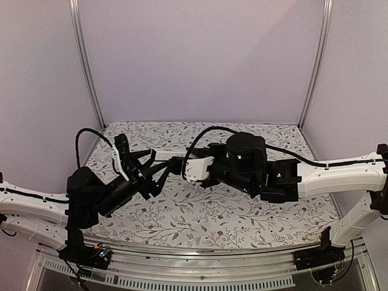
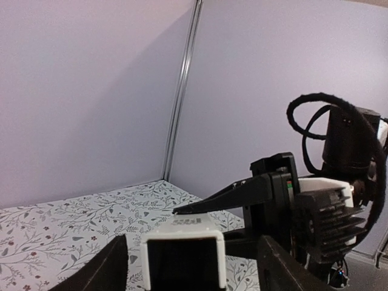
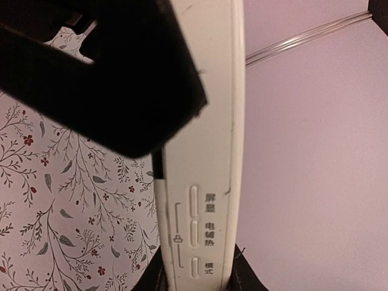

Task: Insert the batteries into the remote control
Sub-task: Pass from the left arm to the right, then pass from the right arm to the left

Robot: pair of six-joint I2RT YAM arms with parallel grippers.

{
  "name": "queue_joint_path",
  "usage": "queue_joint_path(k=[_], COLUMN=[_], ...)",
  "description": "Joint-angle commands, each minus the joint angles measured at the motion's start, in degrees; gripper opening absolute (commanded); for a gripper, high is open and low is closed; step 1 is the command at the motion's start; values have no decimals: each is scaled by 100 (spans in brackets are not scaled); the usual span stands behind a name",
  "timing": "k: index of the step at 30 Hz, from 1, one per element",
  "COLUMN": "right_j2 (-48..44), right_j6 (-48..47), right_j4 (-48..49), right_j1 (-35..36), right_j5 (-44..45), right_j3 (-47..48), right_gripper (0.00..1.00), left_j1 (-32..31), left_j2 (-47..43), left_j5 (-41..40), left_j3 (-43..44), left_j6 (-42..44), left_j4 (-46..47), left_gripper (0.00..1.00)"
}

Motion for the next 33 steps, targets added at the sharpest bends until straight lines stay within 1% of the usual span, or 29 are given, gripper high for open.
queue_joint_path(k=[1,4,5,9,13,15,16,17,18,19,20,22,25,27,28,30,33], right_j2=[-49,-146,-185,-389,-604,-665,-662,-636,-615,-594,-592,-663,-925,-1074,-1133,-1162,-1076], right_j6=[457,853,1010,2326,4308,5058,5338,5809,6152,6330,6418,6203,5897,5600,5484,5280,5025], right_j4=[90,-166,-324,-1438,-2376,-2693,-2852,-3005,-3160,-3268,-3331,-3221,-2768,-2616,-2600,-2628,-2695], right_j1=[-33,-101,-142,-487,-1054,-1311,-1420,-1519,-1629,-1707,-1734,-1728,-1726,-1723,-1721,-1716,-1691], right_j5=[-15,-263,-360,-1138,-2470,-3115,-3383,-3667,-3905,-4171,-4462,-5166,-5970,-6272,-6354,-6425,-6570], right_j3=[1,9,31,305,347,331,347,369,396,394,395,306,179,169,198,262,390], right_gripper=[8,8,8,8,7,7,6,5,3,0,0,0,0,0,0,0,0], left_j1=[-2,-2,-4,-1,12,34,54,89,155,226,342,571,870,886,889,895,908], left_j2=[-129,-306,-392,-899,-1342,-1407,-1409,-1389,-1358,-1323,-1293,-1286,-1133,-897,-754,-507,-210], left_j5=[-59,-216,-305,-562,-931,-1082,-1139,-1140,-968,-741,-468,386,2044,2734,3030,3363,3711], left_j3=[-3,-37,-55,-142,-337,-357,-324,-262,-188,-126,-103,-150,-126,36,125,231,264], left_j6=[375,554,608,878,1204,1378,1386,1315,1211,1097,943,674,358,156,45,-274,-778], left_j4=[149,32,-20,-349,-522,-678,-819,-1026,-1233,-1439,-1541,-1432,-1190,-1187,-1175,-984,-281], left_gripper=[81,96,99,100,100,100,100,100,100,100,100,100,99,100,100,100,100])
